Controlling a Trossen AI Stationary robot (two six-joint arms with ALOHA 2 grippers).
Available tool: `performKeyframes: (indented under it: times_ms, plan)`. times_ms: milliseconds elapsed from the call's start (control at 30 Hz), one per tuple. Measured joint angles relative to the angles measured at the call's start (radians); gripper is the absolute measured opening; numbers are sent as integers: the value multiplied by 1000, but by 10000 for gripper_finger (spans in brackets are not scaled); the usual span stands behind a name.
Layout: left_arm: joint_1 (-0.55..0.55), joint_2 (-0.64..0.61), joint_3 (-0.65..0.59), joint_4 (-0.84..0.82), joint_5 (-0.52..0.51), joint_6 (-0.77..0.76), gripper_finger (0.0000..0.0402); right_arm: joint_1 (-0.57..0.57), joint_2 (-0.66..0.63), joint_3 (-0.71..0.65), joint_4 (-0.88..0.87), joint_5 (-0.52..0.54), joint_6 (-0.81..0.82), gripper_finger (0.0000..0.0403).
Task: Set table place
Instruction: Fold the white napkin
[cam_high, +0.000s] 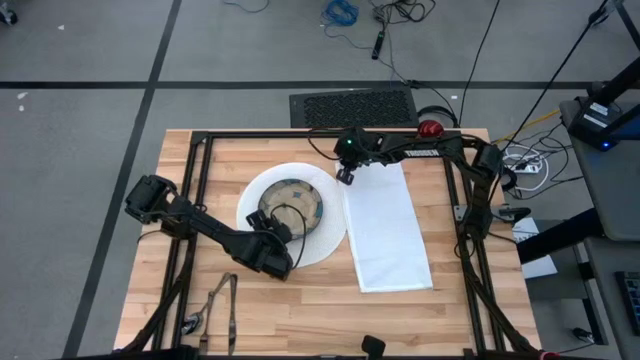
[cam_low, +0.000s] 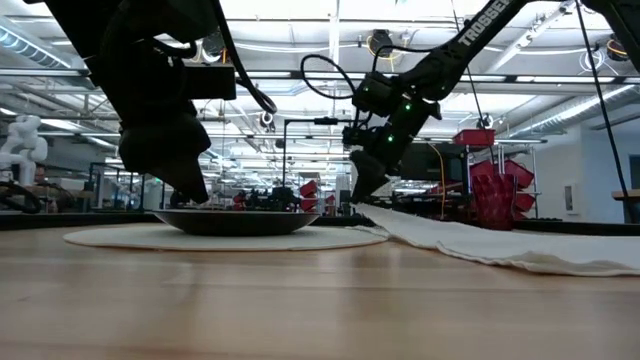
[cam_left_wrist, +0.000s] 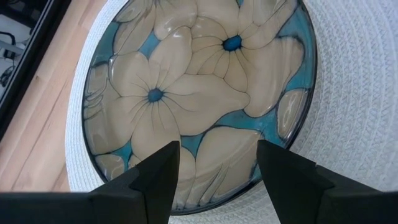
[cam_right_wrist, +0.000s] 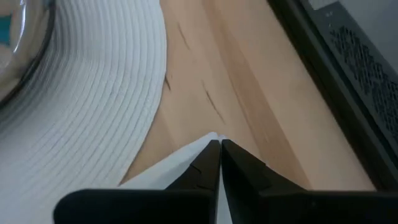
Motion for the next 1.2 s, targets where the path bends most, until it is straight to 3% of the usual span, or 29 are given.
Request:
performKeyframes:
  times_ms: [833,1200]
  plan:
    - [0,0,0,-3,0,7,201,0,72,-1,66,-2,13,3]
    - [0,0,0,-4,0,7,201,-8,-25,-1,-63,5,25,124]
